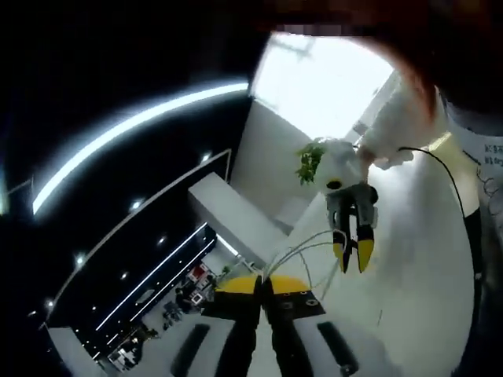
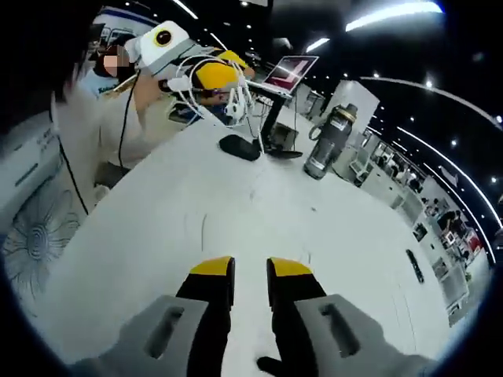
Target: Peel open the Velcro strap on the desktop, arrange the wired earphones neatly onto it, and close the Velcro strap to secure them.
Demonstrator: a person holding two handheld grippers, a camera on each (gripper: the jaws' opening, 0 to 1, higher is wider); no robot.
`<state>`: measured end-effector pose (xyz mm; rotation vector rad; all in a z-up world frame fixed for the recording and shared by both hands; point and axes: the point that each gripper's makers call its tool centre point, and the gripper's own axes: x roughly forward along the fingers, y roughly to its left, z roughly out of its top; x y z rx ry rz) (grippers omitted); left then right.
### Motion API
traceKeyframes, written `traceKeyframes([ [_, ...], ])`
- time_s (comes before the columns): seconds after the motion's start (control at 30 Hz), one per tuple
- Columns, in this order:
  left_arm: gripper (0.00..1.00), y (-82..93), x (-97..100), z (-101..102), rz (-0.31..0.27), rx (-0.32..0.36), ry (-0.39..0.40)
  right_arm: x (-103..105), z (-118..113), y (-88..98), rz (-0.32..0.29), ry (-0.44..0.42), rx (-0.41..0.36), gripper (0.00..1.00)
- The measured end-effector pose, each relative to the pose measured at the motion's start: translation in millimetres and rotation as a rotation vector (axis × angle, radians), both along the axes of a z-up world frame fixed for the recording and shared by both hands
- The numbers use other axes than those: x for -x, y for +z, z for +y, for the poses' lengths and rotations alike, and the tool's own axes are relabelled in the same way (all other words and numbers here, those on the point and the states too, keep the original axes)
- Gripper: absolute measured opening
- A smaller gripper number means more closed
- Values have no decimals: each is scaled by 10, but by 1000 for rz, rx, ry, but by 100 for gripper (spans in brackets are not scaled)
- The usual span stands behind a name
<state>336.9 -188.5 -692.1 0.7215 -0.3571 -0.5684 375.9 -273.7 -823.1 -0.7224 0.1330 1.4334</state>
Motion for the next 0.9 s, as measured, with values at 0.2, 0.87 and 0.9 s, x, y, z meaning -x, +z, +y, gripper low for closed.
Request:
traceKeyframes([
  [0.2,7,400,-62,-3,-51,-44,3,154,426,-204,7,5,-44,22],
  [0.87,7,757,-28,92,-134,-37,38,-293,957,78,7,-171,-245,4],
  [0.9,7,746,-26,96,-133,-22,35,-343,956,157,-12,-188,-267,4],
])
